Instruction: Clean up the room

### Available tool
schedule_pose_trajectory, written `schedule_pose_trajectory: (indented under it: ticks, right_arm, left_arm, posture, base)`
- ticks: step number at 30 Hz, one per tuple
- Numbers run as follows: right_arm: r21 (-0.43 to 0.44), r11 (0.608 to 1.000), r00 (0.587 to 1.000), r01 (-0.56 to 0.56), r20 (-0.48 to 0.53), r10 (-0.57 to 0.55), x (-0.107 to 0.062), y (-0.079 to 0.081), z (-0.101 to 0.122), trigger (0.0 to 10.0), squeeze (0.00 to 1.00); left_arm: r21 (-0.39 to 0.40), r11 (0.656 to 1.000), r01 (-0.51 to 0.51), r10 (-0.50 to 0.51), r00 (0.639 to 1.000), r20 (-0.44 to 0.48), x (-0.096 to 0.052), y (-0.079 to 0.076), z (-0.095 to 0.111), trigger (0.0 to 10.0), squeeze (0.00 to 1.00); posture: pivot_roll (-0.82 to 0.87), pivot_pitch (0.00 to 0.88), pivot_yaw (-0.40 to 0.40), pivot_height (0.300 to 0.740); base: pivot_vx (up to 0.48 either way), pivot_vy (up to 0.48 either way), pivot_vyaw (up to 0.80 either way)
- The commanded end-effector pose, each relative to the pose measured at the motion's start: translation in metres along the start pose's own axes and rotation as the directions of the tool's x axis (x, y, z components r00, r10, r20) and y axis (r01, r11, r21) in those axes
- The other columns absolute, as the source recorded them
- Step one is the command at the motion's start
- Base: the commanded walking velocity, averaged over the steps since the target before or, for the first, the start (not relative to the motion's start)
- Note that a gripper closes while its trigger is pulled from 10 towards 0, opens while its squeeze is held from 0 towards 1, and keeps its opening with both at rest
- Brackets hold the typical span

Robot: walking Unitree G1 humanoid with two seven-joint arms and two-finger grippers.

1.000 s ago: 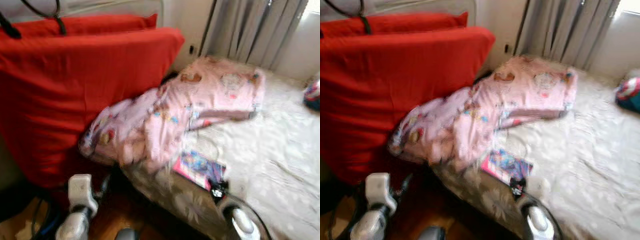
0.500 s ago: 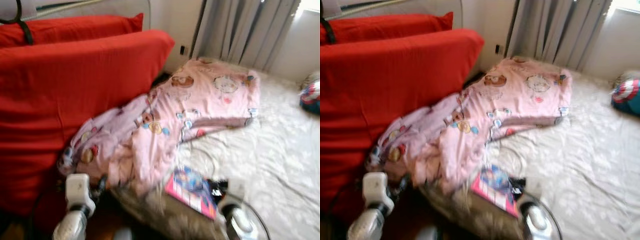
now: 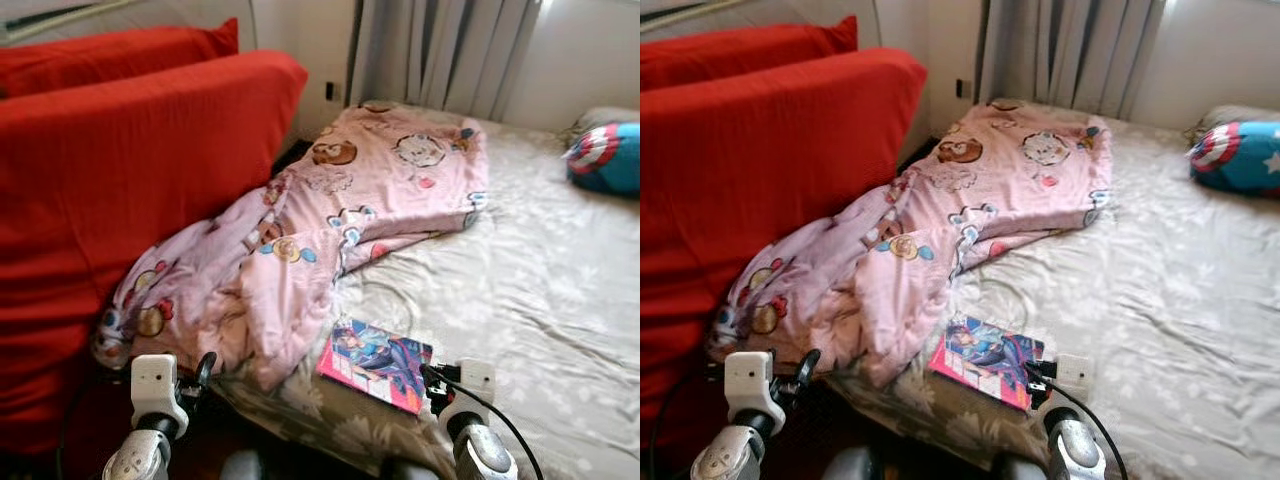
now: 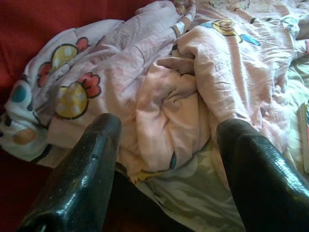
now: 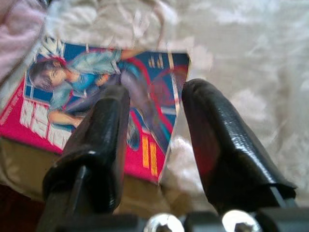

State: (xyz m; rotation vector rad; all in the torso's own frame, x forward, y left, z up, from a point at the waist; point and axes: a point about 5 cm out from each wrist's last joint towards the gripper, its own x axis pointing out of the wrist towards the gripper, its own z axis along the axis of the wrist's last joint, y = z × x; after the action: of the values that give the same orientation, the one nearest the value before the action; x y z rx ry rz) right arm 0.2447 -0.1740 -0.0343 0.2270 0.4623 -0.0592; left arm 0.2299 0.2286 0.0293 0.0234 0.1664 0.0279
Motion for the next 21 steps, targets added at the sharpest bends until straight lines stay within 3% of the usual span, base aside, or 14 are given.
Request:
schedule_pose_trajectory:
  ticks: [1,8,10,11,12,13,17,20,21]
  right_arm:
    - [0.028,0.999,1.000,0.019,-0.004,-0.019,0.003,-0.002,0.003,10.0,0.00]
    - [0.064,0.996,0.998,0.060,-0.027,-0.059,0.009,-0.003,0.011,10.0,0.00]
    - [0.115,0.991,0.997,0.072,-0.029,-0.069,0.013,-0.004,0.016,10.0,0.00]
    - [0.122,0.990,0.997,0.077,-0.035,-0.073,0.014,-0.005,0.018,10.0,0.48]
    - [0.124,0.988,0.995,0.094,-0.054,-0.087,0.016,-0.006,0.019,10.0,0.77]
    - [0.123,0.987,0.993,0.105,-0.066,-0.097,0.016,-0.007,0.020,10.0,1.00]
    - [0.092,0.987,0.988,0.130,-0.096,-0.121,0.021,-0.010,0.029,10.0,1.00]
    - [0.135,0.977,0.983,0.168,-0.099,-0.156,0.023,-0.013,0.034,10.0,1.00]
    - [0.167,0.969,0.979,0.183,-0.116,-0.165,0.024,-0.014,0.035,10.0,0.95]
  left_arm:
    - [-0.002,1.000,0.004,-0.004,1.000,0.007,-0.001,0.002,0.005,10.0,0.00]
    - [0.013,0.999,0.032,-0.032,0.999,0.012,-0.001,0.002,0.013,10.0,0.00]
    - [0.013,0.999,0.045,-0.045,0.999,0.011,0.001,-0.001,0.016,10.0,0.00]
    - [0.013,0.999,0.047,-0.047,0.999,0.012,0.001,-0.001,0.017,10.0,0.00]
    - [0.012,0.999,0.048,-0.048,0.999,0.013,0.002,-0.002,0.018,10.0,0.00]
    - [0.011,0.999,0.049,-0.050,0.999,0.015,0.002,-0.002,0.019,10.0,0.00]
    - [0.013,0.999,0.052,-0.052,0.999,0.014,0.001,-0.004,0.022,10.0,0.00]
    - [0.012,0.999,0.032,-0.032,0.999,0.003,-0.004,0.001,0.020,10.0,0.00]
    - [0.011,1.000,0.014,-0.014,1.000,-0.002,-0.009,0.005,0.018,10.0,0.00]
  posture:
    - [0.16,0.017,-0.026,0.599]
    - [0.18,0.038,0.004,0.599]
    - [0.17,0.047,0.007,0.599]
    - [0.18,0.054,0.008,0.599]
    - [0.18,0.054,0.008,0.599]
    - [0.18,0.068,0.003,0.599]
    - [0.18,0.112,-0.004,0.599]
    - [0.19,0.137,-0.014,0.599]
    - [0.20,0.140,-0.021,0.599]
  base:
    - [0.000,0.000,0.00]
    - [0.000,0.000,0.00]
    - [0.000,0.000,0.00]
    - [0.000,0.000,0.00]
    - [0.000,0.000,0.00]
    - [0.000,0.000,0.00]
    - [0.000,0.000,0.00]
    - [0.000,0.000,0.00]
    - [0.000,0.000,0.00]
